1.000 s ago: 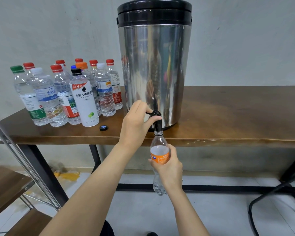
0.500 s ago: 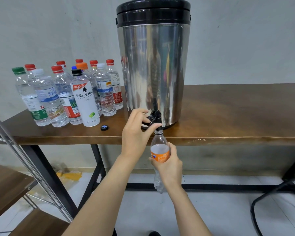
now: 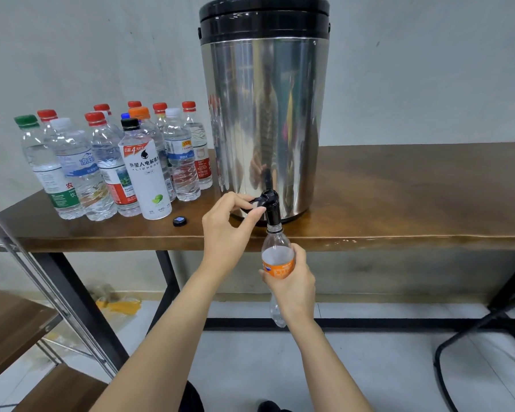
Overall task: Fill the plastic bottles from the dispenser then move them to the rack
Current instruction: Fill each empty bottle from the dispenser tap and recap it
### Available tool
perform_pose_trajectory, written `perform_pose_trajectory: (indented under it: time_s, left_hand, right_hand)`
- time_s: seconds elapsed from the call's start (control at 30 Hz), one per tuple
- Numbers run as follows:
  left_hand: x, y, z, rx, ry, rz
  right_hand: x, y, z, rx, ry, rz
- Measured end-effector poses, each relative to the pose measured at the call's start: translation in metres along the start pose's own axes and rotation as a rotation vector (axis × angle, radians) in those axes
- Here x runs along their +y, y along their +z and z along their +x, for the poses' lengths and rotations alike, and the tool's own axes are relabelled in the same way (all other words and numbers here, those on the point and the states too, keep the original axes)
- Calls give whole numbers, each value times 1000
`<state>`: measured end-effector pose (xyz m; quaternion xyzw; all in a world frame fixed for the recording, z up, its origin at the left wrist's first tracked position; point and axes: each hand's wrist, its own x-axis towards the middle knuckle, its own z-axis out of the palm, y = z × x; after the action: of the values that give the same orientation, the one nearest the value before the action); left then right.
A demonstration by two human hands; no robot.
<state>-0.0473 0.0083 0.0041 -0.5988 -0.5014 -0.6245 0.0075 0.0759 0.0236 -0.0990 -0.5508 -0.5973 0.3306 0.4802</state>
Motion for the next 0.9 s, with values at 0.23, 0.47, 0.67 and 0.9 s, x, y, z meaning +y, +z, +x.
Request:
perform_pose_trajectory:
  time_s: [0.23, 0.47, 0.67, 0.9]
  left_hand:
    - [-9, -14, 12, -144, -75, -32]
    - [-12, -10, 8, -91, -66, -85]
    - [-11, -7, 4, -51, -102, -132]
    - [-7, 2, -2, 3, -159, -206]
  right_hand:
    - [-4, 6, -9, 37, -34, -35]
    - [-5, 7, -10, 62, -30, -107]
    - [-4, 10, -9, 71, -46, -106]
    - [0, 16, -10, 58, -39, 3]
